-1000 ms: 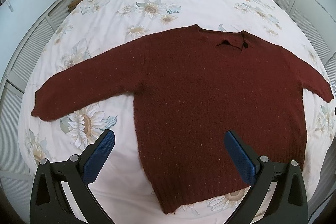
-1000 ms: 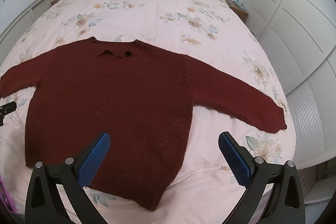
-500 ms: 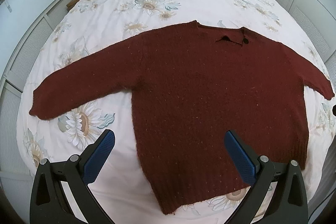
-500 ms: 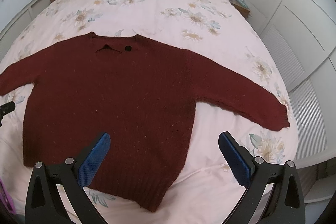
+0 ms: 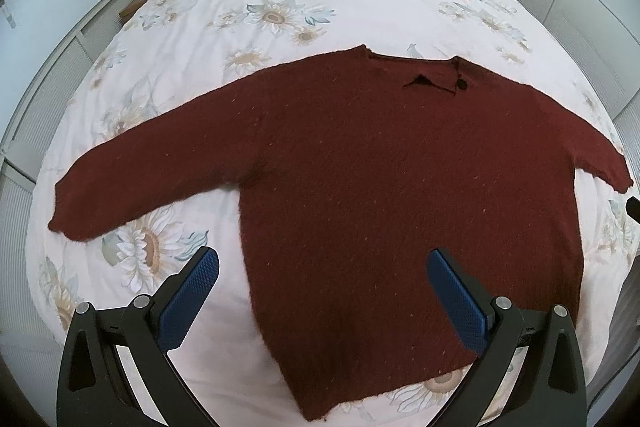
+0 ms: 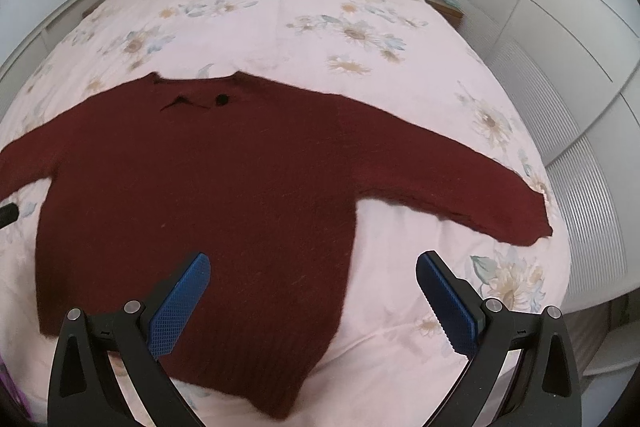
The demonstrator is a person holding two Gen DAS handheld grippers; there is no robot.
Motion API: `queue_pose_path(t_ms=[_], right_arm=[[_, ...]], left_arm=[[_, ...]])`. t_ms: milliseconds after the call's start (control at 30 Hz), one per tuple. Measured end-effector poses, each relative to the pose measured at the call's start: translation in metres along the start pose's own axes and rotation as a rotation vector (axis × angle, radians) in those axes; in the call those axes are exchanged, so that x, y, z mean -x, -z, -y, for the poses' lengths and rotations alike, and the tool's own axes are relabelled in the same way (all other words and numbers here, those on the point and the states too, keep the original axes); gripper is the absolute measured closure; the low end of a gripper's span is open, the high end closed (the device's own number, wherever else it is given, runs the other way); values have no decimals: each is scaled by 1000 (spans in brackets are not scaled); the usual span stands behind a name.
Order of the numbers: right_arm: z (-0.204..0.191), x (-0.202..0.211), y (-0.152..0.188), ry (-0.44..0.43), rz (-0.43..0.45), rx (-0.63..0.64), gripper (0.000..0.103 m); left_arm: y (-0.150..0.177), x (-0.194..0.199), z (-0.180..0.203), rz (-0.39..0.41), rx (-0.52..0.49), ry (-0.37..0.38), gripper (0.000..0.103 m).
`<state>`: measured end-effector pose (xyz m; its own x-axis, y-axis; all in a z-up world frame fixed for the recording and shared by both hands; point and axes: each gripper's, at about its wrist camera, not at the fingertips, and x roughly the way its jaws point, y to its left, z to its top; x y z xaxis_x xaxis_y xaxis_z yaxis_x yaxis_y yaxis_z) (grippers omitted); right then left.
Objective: Fold small clothes
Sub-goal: 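Grasp the sweater sleeve cuff nearest the right gripper with the right gripper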
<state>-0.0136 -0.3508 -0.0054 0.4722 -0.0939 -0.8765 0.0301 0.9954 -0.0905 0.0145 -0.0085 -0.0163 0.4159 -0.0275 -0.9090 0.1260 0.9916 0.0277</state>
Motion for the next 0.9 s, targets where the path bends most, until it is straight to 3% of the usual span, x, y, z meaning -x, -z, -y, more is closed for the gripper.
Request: queue_pose_path(t_ms=[133, 333, 667, 900], right_arm=[[25, -11, -8, 34, 17, -35, 0], [96, -45, -20, 96, 18, -167, 0], [248, -147, -7, 217, -93, -537, 0], [319, -201, 19, 199, -162, -805, 0]], left_arm=[[-14, -11, 5, -3, -25, -4, 1], [-36, -33, 14, -19, -52, 32, 1], [-57, -73, 26, -54, -88, 42, 1], [-61, -93, 19, -71, -62, 49, 1]])
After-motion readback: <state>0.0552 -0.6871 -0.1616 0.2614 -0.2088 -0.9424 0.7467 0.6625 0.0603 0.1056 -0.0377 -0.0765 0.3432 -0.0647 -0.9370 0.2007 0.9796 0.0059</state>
